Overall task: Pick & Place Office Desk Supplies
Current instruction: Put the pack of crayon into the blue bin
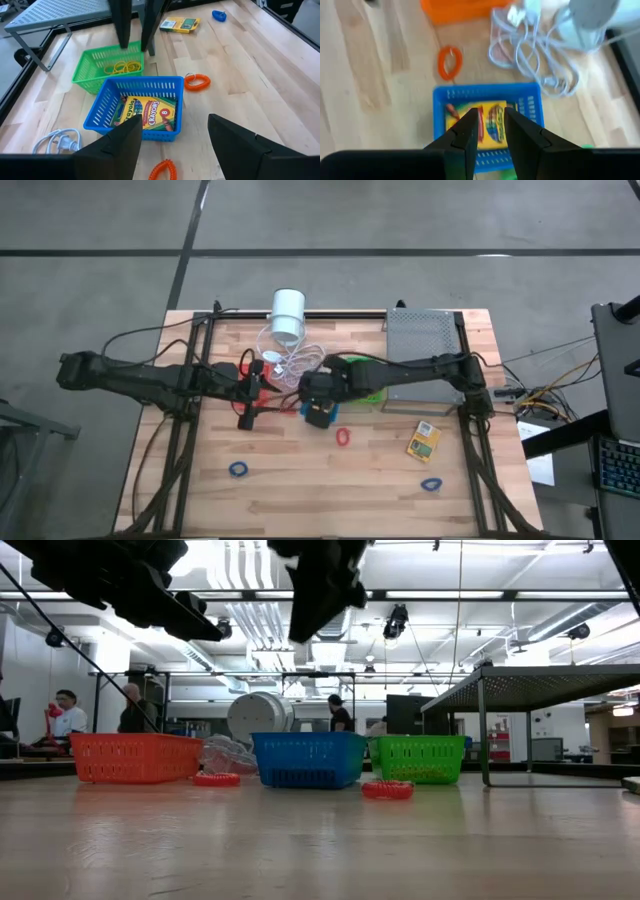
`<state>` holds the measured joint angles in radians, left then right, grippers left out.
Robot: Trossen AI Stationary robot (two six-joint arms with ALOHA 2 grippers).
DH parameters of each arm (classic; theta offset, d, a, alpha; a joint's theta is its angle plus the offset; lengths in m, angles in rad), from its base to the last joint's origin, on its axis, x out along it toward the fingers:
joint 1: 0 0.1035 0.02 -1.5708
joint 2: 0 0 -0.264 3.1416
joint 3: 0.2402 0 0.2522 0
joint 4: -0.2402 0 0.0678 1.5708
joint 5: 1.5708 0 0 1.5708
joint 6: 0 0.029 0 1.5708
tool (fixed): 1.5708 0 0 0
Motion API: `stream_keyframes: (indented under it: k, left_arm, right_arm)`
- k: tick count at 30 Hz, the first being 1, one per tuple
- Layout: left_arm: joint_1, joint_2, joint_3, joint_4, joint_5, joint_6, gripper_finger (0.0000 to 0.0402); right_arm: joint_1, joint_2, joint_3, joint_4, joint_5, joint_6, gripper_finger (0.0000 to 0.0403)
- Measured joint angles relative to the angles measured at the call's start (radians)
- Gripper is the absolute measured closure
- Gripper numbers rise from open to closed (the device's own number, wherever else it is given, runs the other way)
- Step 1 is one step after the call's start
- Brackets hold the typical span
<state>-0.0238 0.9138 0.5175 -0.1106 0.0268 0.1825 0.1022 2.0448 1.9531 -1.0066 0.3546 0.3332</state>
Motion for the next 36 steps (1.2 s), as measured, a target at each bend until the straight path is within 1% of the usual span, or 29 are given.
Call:
stream_keyframes:
  k: [5,12,17,21,25,29,32,36]
  left_arm:
    - [0.0,0.0,0.0,0.0,0.0,0.0,0.0171]
    - [0.0,0.0,0.0,-0.001,0.0,0.0,0.0171]
    - [0.0,0.0,0.0,0.0,0.0,0.0,0.0171]
    - [0.0,0.0,0.0,0.0,0.0,0.0,0.0171]
    - [0.0,0.0,0.0,0.0,0.0,0.0,0.0171]
    - [0.0,0.0,0.0,0.0,0.0,0.0,0.0171]
    - [0.0,0.0,0.0,0.001,0.0,0.0,0.0171]
    - [-0.001,0.0,0.0,0.001,0.0,0.0,0.0171]
  right_arm:
    - [0.07,-0.023,-0.02,0.0,0.103,0.049,0.031]
    - [0.177,-0.067,-0.082,-0.043,0.233,0.249,0.0307]
    - [0.267,-0.119,-0.176,-0.054,0.321,0.399,0.0307]
    - [0.339,-0.16,-0.268,-0.085,0.356,0.537,0.0307]
    - [0.411,-0.173,-0.338,-0.16,0.344,0.701,0.0307]
    - [0.495,-0.18,-0.362,-0.256,0.307,0.874,0.0307]
    - [0.549,-0.18,-0.364,-0.326,0.222,1.042,0.0307]
    - [0.603,-0.18,-0.364,-0.37,0.068,1.227,0.0307]
